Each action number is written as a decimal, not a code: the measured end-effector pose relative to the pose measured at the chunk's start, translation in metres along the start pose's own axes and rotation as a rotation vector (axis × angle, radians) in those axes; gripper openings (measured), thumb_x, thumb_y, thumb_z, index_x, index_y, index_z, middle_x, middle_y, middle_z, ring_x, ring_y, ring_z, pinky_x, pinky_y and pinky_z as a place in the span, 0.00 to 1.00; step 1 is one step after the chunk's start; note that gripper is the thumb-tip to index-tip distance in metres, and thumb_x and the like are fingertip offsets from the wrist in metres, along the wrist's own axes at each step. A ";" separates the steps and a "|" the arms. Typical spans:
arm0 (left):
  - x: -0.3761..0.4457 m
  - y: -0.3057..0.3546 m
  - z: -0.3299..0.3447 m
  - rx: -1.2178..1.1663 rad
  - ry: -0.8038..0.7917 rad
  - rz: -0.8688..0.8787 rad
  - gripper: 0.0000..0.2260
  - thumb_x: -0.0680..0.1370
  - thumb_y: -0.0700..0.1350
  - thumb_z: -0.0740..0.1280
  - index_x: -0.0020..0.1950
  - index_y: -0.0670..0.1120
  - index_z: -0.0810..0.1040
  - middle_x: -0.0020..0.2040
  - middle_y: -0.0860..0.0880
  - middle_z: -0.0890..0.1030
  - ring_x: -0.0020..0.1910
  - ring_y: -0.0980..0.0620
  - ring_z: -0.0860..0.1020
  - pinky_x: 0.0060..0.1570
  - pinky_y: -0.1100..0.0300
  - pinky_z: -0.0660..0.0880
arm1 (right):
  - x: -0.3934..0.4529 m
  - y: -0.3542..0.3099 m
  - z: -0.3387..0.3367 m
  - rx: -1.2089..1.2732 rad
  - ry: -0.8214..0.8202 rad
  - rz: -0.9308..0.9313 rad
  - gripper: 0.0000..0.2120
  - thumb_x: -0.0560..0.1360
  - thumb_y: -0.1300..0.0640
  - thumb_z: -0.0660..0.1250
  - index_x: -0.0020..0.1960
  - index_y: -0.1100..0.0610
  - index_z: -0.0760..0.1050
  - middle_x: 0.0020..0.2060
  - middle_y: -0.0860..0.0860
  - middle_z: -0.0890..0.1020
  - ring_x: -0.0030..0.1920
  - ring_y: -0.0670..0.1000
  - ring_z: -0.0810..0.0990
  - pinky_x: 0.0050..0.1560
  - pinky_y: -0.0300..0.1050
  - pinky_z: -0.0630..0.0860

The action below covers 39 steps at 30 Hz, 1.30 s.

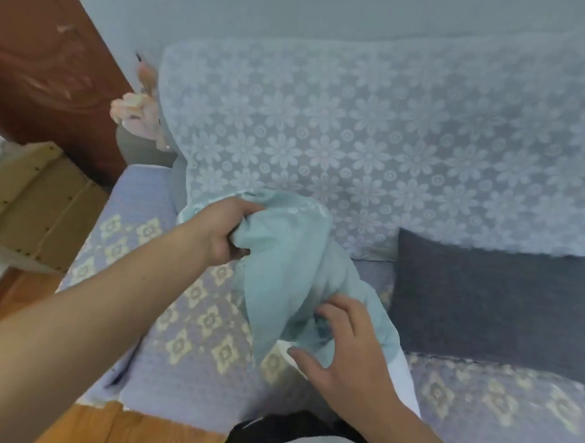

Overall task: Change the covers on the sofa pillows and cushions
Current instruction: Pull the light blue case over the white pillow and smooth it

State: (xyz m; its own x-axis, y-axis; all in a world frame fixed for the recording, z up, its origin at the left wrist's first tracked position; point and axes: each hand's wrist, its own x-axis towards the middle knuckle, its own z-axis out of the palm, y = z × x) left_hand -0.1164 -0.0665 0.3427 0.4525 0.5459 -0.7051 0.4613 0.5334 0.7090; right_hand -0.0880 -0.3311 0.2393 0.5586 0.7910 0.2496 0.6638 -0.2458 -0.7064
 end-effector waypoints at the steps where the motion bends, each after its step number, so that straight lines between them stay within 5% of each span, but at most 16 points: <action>1: -0.005 0.006 0.012 0.004 0.011 0.010 0.09 0.78 0.39 0.67 0.57 0.44 0.83 0.46 0.46 0.87 0.38 0.49 0.85 0.32 0.58 0.81 | 0.002 -0.001 0.000 -0.018 0.026 0.041 0.28 0.70 0.38 0.73 0.62 0.54 0.72 0.60 0.48 0.72 0.58 0.48 0.73 0.60 0.39 0.71; 4: -0.016 0.016 0.046 0.012 -0.016 0.034 0.09 0.78 0.38 0.68 0.57 0.43 0.83 0.45 0.45 0.86 0.37 0.48 0.84 0.31 0.58 0.81 | 0.015 0.007 -0.001 -0.068 0.131 0.199 0.24 0.70 0.44 0.73 0.60 0.50 0.68 0.54 0.48 0.73 0.52 0.50 0.72 0.52 0.44 0.73; 8: -0.027 0.027 0.071 0.100 0.004 0.075 0.06 0.77 0.39 0.68 0.51 0.47 0.83 0.38 0.48 0.84 0.33 0.50 0.81 0.35 0.59 0.78 | 0.027 0.021 -0.024 -0.068 0.162 0.329 0.04 0.76 0.61 0.65 0.49 0.55 0.71 0.42 0.51 0.75 0.41 0.49 0.70 0.42 0.47 0.71; 11: -0.029 0.042 0.070 0.240 0.078 0.125 0.03 0.78 0.40 0.68 0.46 0.47 0.80 0.31 0.50 0.81 0.26 0.54 0.78 0.28 0.64 0.74 | 0.016 0.027 -0.033 -0.083 0.332 0.179 0.07 0.74 0.58 0.64 0.37 0.54 0.70 0.34 0.45 0.70 0.34 0.46 0.66 0.35 0.36 0.61; 13: -0.029 0.049 0.064 0.320 0.127 0.141 0.06 0.79 0.41 0.69 0.42 0.47 0.77 0.27 0.51 0.77 0.19 0.56 0.74 0.20 0.68 0.68 | 0.007 0.037 -0.033 -0.103 0.362 0.084 0.10 0.75 0.54 0.63 0.36 0.55 0.72 0.34 0.46 0.70 0.33 0.46 0.68 0.32 0.38 0.62; 18: -0.024 0.056 0.047 0.389 0.207 0.150 0.04 0.80 0.41 0.69 0.46 0.44 0.77 0.37 0.47 0.78 0.31 0.50 0.76 0.28 0.62 0.73 | -0.022 0.086 -0.021 -0.312 0.196 0.191 0.19 0.70 0.62 0.76 0.35 0.53 0.66 0.32 0.46 0.69 0.25 0.49 0.67 0.25 0.42 0.62; 22: -0.010 0.059 0.034 0.385 0.243 0.151 0.03 0.79 0.39 0.69 0.47 0.41 0.77 0.34 0.45 0.79 0.24 0.49 0.78 0.19 0.66 0.70 | -0.059 0.131 -0.009 -0.381 -0.128 0.458 0.18 0.73 0.60 0.74 0.38 0.48 0.65 0.34 0.44 0.70 0.33 0.45 0.66 0.35 0.39 0.63; 24: 0.002 0.051 0.033 0.449 0.259 0.156 0.05 0.77 0.39 0.71 0.51 0.41 0.77 0.39 0.43 0.79 0.30 0.47 0.77 0.25 0.62 0.71 | -0.068 0.139 -0.006 -0.422 -0.221 0.521 0.20 0.75 0.57 0.71 0.36 0.46 0.61 0.32 0.41 0.65 0.31 0.43 0.65 0.33 0.36 0.62; 26: 0.009 0.037 0.033 0.562 0.221 0.171 0.06 0.76 0.42 0.73 0.47 0.42 0.77 0.36 0.44 0.76 0.31 0.47 0.73 0.29 0.61 0.66 | -0.073 0.140 0.001 -0.335 -0.320 0.653 0.05 0.77 0.51 0.66 0.44 0.48 0.70 0.36 0.43 0.71 0.35 0.46 0.70 0.37 0.37 0.67; 29: 0.008 0.025 0.027 0.731 0.067 0.201 0.11 0.76 0.47 0.73 0.47 0.39 0.83 0.36 0.44 0.78 0.35 0.46 0.75 0.35 0.57 0.69 | -0.069 0.143 0.002 -0.296 -0.415 0.854 0.11 0.71 0.41 0.66 0.44 0.48 0.71 0.39 0.44 0.75 0.43 0.51 0.77 0.42 0.45 0.72; 32: -0.003 0.017 0.013 0.636 -0.060 0.223 0.12 0.77 0.49 0.74 0.57 0.45 0.84 0.44 0.47 0.87 0.42 0.47 0.85 0.47 0.53 0.80 | -0.034 0.129 -0.015 -0.167 -0.202 0.751 0.11 0.79 0.54 0.65 0.37 0.51 0.72 0.35 0.48 0.78 0.41 0.53 0.79 0.37 0.45 0.68; 34: -0.012 0.010 0.005 0.573 -0.146 0.235 0.14 0.77 0.48 0.74 0.62 0.48 0.82 0.54 0.47 0.87 0.53 0.44 0.85 0.60 0.43 0.79 | 0.003 0.107 -0.028 0.054 0.013 0.663 0.05 0.81 0.55 0.64 0.48 0.53 0.78 0.44 0.49 0.80 0.46 0.51 0.79 0.41 0.43 0.69; 37: -0.023 -0.008 0.000 0.527 -0.210 0.272 0.18 0.77 0.42 0.74 0.67 0.47 0.78 0.59 0.49 0.85 0.57 0.47 0.84 0.62 0.46 0.79 | 0.059 0.074 -0.038 0.209 -0.171 0.529 0.22 0.82 0.47 0.62 0.74 0.51 0.68 0.66 0.45 0.72 0.66 0.48 0.72 0.65 0.45 0.68; 39: -0.039 -0.021 0.001 0.591 -0.279 0.357 0.19 0.78 0.41 0.73 0.69 0.47 0.76 0.60 0.52 0.84 0.58 0.52 0.83 0.57 0.57 0.81 | 0.094 0.053 -0.040 0.284 -0.307 0.461 0.27 0.83 0.43 0.58 0.79 0.47 0.59 0.74 0.44 0.65 0.74 0.47 0.64 0.74 0.47 0.61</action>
State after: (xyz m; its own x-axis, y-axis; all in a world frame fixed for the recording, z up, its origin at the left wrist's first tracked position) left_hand -0.1425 -0.0996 0.3554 0.7923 0.3949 -0.4651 0.5477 -0.1247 0.8273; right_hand 0.0198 -0.2922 0.2523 0.5597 0.7742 -0.2954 0.2067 -0.4756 -0.8550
